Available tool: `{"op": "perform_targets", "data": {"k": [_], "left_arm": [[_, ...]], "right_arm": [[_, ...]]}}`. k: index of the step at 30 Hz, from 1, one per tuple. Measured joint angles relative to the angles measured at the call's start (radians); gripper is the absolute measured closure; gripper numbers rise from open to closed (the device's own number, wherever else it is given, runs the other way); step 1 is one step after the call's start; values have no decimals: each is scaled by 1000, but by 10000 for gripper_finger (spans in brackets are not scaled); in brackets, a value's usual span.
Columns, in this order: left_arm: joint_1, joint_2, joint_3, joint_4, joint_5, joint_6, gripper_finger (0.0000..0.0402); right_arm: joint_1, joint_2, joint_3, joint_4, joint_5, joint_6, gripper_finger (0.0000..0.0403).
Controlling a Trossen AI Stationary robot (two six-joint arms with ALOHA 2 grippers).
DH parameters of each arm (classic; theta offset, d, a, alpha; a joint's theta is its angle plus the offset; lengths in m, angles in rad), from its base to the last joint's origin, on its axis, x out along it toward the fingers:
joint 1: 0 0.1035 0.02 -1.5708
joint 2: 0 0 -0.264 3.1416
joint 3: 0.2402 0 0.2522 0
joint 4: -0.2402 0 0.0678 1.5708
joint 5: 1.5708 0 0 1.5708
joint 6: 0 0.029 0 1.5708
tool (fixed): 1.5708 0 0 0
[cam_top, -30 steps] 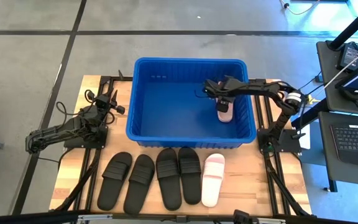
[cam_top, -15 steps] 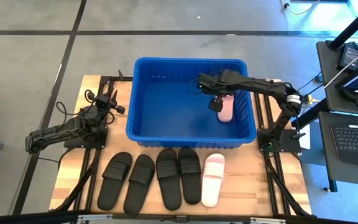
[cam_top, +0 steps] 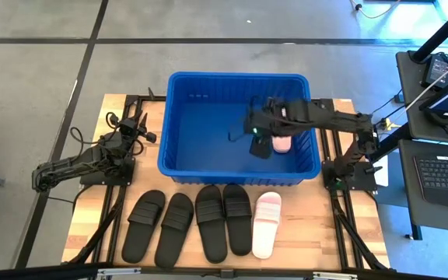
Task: Pick and place slides into bin
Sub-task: Put the pink slipper into the blue bin
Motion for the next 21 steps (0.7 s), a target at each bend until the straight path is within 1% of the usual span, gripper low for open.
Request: {"op": "perform_targets", "data": {"k": [4, 6, 13, 18, 21], "left_arm": [[0, 0, 0, 0, 1, 0, 319], [0, 0, 0, 0, 1, 0, 319], [0, 0, 0, 0, 2, 0, 319], [0, 0, 0, 0, 3, 0, 319], [0, 0, 0, 0, 3, 0, 319]], "right_arm": [[142, 0, 39, 2, -12, 2, 92], [211, 0, 41, 5, -14, 31, 92], [425, 12, 39, 9, -18, 275, 92], [545, 46, 34, 33, -17, 446, 92], [599, 88, 34, 35, -15, 516, 92]]}}
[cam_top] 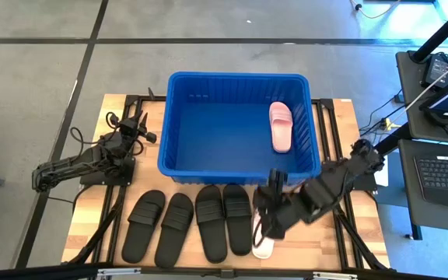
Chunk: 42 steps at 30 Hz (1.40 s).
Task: Pick and place slides into bin
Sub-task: Put the pink slipper into the blue bin
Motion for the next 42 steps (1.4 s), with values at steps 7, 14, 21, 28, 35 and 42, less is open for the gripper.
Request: {"op": "perform_targets", "data": {"k": [7, 14, 21, 28, 35, 42], "left_arm": [[0, 0, 0, 0, 0, 0, 319], [0, 0, 0, 0, 0, 0, 319], [0, 0, 0, 0, 0, 0, 319], [0, 0, 0, 0, 0, 0, 319], [0, 0, 0, 0, 0, -1, 319], [0, 0, 0, 0, 0, -1, 319]], "right_arm": [[79, 131, -2, -13, -1, 152, 92], [139, 255, -2, -52, -3, 257, 92], [169, 347, -2, -88, -10, 270, 92], [169, 414, -3, -155, 5, 298, 92], [169, 417, -97, -152, 35, 309, 92], [168, 417, -201, -151, 76, 336, 92]]}}
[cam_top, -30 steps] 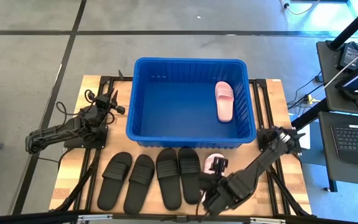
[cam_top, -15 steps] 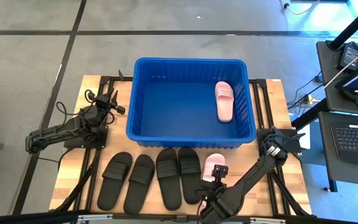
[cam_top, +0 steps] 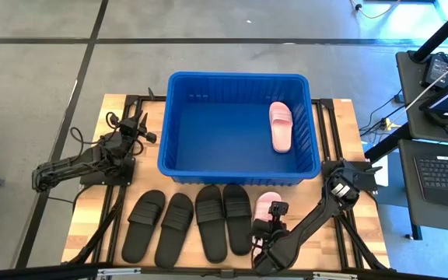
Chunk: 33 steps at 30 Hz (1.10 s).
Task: Pick and place slides into bin
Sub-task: Put the pink slipper into the blue bin
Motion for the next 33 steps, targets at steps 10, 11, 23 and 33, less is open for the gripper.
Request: {"op": "perform_targets", "data": {"k": [10, 11, 23, 33], "left_arm": [[0, 0, 0, 0, 0, -2, 319], [0, 0, 0, 0, 0, -2, 319], [0, 0, 0, 0, 0, 0, 319], [0, 0, 0, 0, 0, 0, 319]], "right_arm": [[-26, 0, -133, 3, 34, -85, 92], [-28, 0, -138, 4, 34, -98, 92], [-37, 0, -141, 100, 33, -179, 92], [-38, -3, -141, 143, 31, -145, 132]]}}
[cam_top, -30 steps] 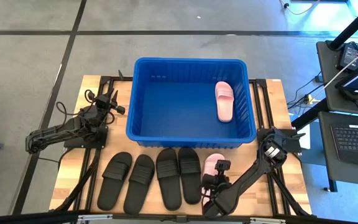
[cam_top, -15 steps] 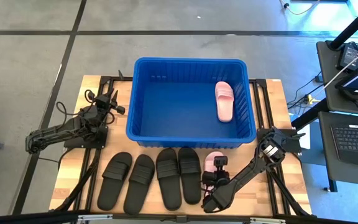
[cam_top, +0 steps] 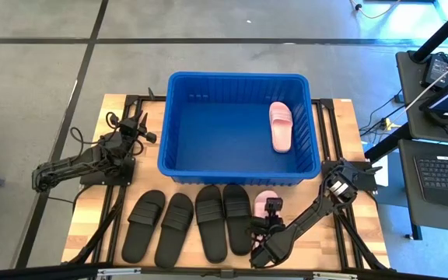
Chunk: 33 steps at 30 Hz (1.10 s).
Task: Pick and place slides into bin
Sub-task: Put the pink slipper into the blue bin
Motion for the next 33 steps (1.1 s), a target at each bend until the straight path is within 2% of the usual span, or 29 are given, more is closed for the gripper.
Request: {"op": "perform_targets", "data": {"k": [3, 9, 13, 14, 19, 25, 33], "left_arm": [[0, 0, 0, 0, 0, 0, 319], [0, 0, 0, 0, 0, 0, 319], [0, 0, 0, 0, 0, 0, 319], [0, 0, 0, 0, 0, 0, 319], [0, 0, 0, 0, 0, 0, 319], [0, 0, 0, 0, 0, 0, 319], [0, 0, 0, 0, 0, 0, 319]], "right_arm": [[-1, 1, 0, 0, -2, 0, 180], [-3, 1, 0, -3, -4, 0, 300], [-12, 2, 0, -3, -73, 0, 378], [-14, 2, 1, -2, -88, 1, 386], [-19, 2, 17, -16, -134, 75, 383], [-23, -7, 107, -49, -194, 79, 391], [-24, -89, 189, -60, -368, 76, 391]]}}
